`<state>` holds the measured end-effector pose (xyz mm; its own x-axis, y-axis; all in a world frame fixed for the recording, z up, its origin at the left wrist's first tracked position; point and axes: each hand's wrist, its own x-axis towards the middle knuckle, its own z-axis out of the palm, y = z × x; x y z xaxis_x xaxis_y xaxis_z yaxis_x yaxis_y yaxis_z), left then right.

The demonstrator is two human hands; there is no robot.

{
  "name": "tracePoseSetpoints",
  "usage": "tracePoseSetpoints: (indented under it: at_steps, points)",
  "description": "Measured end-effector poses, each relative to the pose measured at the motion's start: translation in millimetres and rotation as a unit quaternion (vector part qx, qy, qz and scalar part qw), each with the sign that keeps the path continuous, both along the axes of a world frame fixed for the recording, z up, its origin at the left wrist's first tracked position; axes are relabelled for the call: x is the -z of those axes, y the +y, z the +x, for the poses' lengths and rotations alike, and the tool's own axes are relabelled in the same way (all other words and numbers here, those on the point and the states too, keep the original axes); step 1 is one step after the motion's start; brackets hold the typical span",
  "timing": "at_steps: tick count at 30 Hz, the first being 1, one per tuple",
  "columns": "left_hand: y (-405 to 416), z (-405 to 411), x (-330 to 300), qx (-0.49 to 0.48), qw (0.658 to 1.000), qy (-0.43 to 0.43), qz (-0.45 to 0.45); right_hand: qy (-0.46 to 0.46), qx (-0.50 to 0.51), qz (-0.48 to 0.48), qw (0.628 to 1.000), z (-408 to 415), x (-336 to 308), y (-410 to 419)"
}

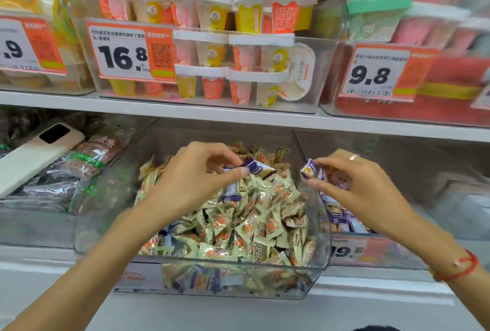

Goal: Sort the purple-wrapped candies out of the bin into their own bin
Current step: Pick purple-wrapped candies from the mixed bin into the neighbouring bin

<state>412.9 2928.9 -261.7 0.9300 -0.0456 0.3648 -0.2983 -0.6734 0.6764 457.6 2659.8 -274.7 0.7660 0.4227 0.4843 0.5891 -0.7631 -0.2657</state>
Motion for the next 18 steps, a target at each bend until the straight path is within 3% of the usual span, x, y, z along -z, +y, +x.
tracePoseSetpoints:
  at_steps: [4,7,12,18]
  points:
    - [-81,31,8,0.049,0.998,-0.031,0.036,0.018,0.174,-0.123,0.977,21,-3,-72]
    - [-136,61,13,0.051,0.994,-0.055,0.084,0.072,0.221,-0.161,0.959,39,-2,-97]
    - [-168,90,26,0.071,0.989,-0.021,0.126,0.152,0.15,-0.073,0.974,50,8,-102]
    - [-97,47,19,0.04,0.973,-0.136,0.182,0.053,0.055,0.028,0.997,21,24,-64]
